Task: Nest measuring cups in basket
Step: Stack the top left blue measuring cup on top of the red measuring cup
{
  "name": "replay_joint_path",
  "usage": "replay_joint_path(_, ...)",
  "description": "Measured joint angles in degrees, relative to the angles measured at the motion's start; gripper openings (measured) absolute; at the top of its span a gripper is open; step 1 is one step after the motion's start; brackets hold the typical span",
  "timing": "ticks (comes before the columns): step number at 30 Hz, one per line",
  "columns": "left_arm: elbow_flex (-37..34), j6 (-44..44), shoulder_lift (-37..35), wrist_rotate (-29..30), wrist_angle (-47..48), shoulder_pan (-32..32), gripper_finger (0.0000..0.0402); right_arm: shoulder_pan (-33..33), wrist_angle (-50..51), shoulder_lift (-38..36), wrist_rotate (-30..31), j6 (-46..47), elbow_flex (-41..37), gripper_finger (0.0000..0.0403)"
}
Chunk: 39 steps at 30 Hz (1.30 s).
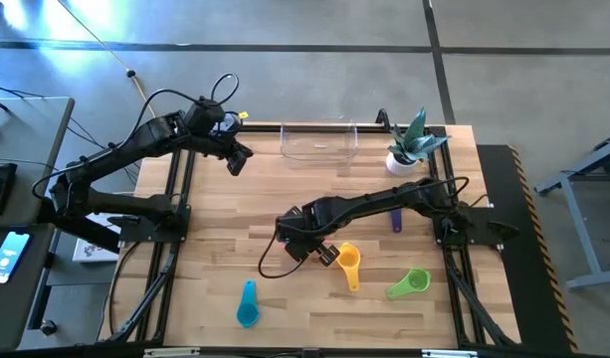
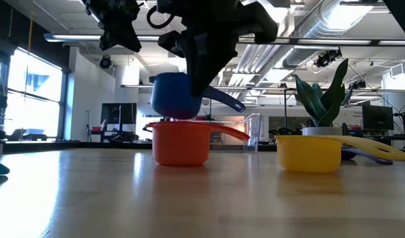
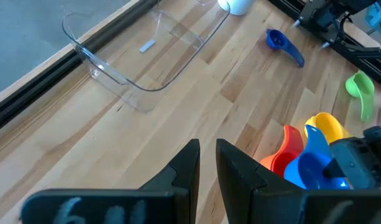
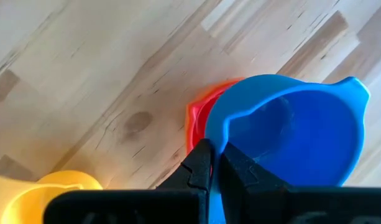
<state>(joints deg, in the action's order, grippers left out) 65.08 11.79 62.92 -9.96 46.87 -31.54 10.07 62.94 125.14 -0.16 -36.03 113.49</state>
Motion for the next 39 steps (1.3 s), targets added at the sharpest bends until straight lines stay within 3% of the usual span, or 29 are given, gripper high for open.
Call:
replay_joint_path(21,0.0,-0.48,0.0,0.02,0.0,0.01,0.0044,-1.14,1.44,1.73,-0.45,-3.01,-0.04,0.001)
replay_joint_path(39,0.0,-0.48,0.0,0.04,-0.02,-0.01,0.0044,-1.14,0.44,1.73,-0.72,-3.02,-0.04,0.006)
